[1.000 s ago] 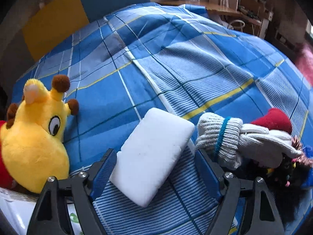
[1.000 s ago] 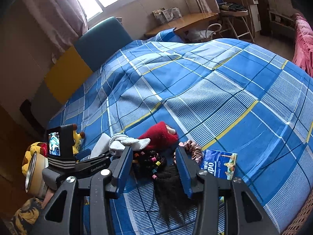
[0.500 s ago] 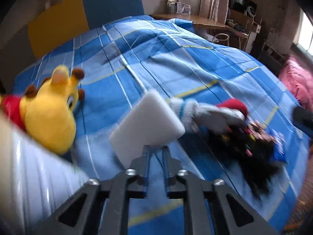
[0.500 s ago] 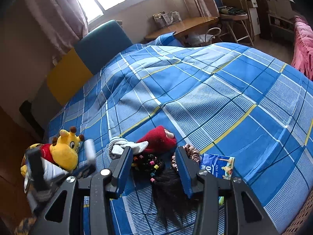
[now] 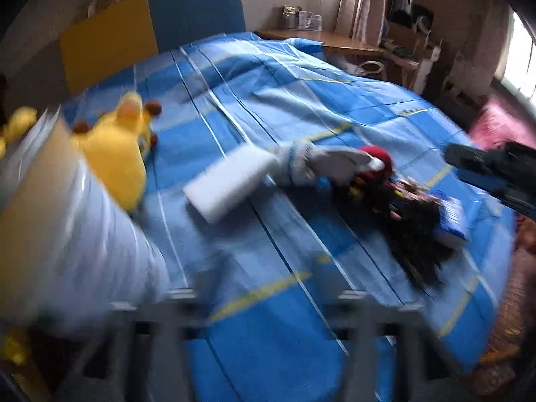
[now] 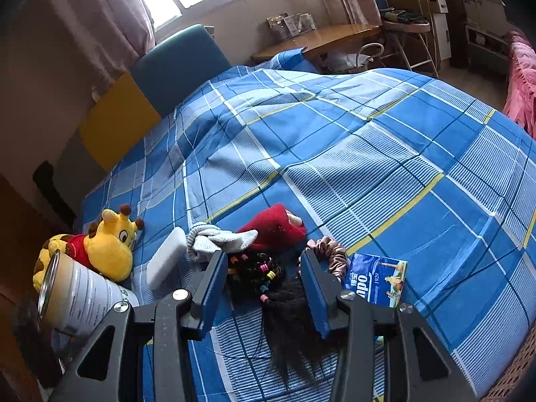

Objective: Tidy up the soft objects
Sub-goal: 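Grasp the white sponge with the left tool while the right tool grasps the white glove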

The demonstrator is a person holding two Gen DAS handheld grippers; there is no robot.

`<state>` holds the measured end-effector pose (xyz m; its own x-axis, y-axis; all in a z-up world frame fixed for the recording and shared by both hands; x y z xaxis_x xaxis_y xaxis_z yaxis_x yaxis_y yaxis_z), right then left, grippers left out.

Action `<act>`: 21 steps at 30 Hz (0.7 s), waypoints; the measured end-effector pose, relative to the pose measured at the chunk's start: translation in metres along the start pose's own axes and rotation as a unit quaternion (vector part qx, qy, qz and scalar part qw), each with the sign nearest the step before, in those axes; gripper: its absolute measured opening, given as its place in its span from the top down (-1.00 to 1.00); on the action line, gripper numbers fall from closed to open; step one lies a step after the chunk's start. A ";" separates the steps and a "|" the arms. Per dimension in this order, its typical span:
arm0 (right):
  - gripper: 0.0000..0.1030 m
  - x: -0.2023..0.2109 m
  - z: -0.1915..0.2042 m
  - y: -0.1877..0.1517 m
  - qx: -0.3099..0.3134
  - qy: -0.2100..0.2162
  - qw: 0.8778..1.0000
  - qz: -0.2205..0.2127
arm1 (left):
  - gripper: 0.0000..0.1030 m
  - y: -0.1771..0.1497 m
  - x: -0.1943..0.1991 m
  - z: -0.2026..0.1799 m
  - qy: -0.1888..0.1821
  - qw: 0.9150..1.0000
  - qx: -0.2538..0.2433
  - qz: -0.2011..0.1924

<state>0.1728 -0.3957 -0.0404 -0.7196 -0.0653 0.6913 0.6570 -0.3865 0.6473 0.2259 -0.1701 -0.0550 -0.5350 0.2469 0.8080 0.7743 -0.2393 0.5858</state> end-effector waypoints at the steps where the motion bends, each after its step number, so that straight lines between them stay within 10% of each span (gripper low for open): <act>1: 0.11 0.000 0.000 0.000 0.000 0.001 1.000 0.001 | -0.45 0.006 -0.004 -0.002 0.021 1.000 -0.008 -0.011; 11: 0.11 0.001 -0.001 0.001 -0.009 0.026 1.000 -0.001 | -0.49 0.042 -0.093 -0.007 0.124 0.991 -0.043 0.025; 17: 0.11 0.004 0.022 0.007 0.036 0.063 0.997 0.004 | 0.41 0.044 -0.079 0.007 0.078 0.997 -0.007 0.006; 21: 0.11 -0.016 0.052 0.031 0.135 0.073 0.988 0.029 | 0.59 0.037 -0.048 0.004 0.047 0.999 0.002 -0.012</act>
<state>0.2165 -0.3585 -0.0144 -0.6905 -0.2205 0.6889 0.7201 -0.1196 0.6834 0.2813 -0.1869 -0.0721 -0.5831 0.1630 0.7959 0.7619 -0.2305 0.6054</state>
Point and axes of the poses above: each gripper's, at about its wrist camera, not at the fingertips, and x roughly against the way its jaws point, z to its left, y to its top, the point moved 2 cm from there along -x, roughly the way its jaws point, and after that the axes turned 11 degrees about x, right-handed, at the moved point
